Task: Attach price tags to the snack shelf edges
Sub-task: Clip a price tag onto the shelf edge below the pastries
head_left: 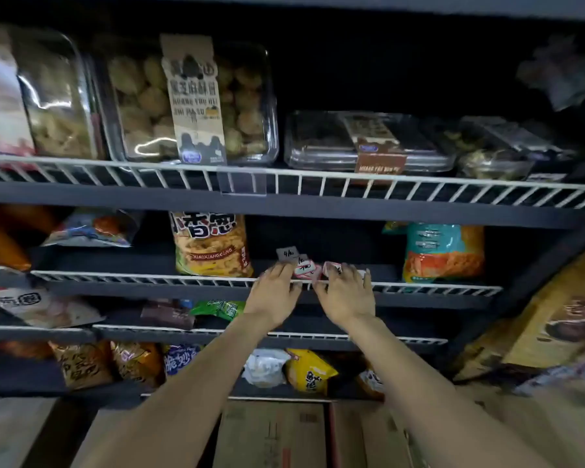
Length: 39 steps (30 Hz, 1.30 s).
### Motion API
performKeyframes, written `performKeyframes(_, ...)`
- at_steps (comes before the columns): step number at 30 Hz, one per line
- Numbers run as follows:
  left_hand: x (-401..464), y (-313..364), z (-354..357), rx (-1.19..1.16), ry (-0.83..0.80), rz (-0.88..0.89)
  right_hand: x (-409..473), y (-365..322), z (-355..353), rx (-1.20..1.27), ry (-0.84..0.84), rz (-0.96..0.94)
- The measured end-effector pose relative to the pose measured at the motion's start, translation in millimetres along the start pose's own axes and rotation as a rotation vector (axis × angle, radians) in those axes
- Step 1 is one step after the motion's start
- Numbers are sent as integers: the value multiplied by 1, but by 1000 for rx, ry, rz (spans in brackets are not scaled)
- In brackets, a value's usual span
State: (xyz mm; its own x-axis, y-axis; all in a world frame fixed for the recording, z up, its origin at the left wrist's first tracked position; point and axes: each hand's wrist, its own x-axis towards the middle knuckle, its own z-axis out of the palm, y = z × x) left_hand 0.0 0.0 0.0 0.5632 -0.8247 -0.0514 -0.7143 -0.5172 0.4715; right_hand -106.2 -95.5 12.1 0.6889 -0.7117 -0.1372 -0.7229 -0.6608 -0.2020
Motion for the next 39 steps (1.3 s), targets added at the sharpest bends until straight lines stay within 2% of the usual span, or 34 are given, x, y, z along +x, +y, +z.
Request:
performKeyframes(2,13,-5,7,131,37,35,12,-2,8,-28,15,-12)
performKeyframes(4,26,-8,6,184,-28,52,20,-3,8,-2,-4,-34)
performKeyframes(7,35,-6,6,231,-122,81,28,-2,8,64,73,-65)
performKeyframes(9,37,-6,5,146,-58,71,34,5,4,91,165,-14)
performKeyframes(11,42,-6,2,11,79,28,39,12,0,62,217,88)
performKeyframes(13,51,-5,-1,-24,160,-76,44,16,-5,40,153,226)
performKeyframes(16,72,-7,0,56,-7,-274,52,17,-13,91,-15,383)
performKeyframes(18,82,-9,4,87,-101,-321,58,14,-17,116,-70,441)
performKeyframes(21,89,-7,6,34,-123,-346,68,12,-16,157,-123,487)
performKeyframes(27,89,-4,6,-86,-153,-339,76,18,-6,232,-172,442)
performKeyframes(39,81,0,1,-226,-173,-165,68,22,-18,491,-133,235)
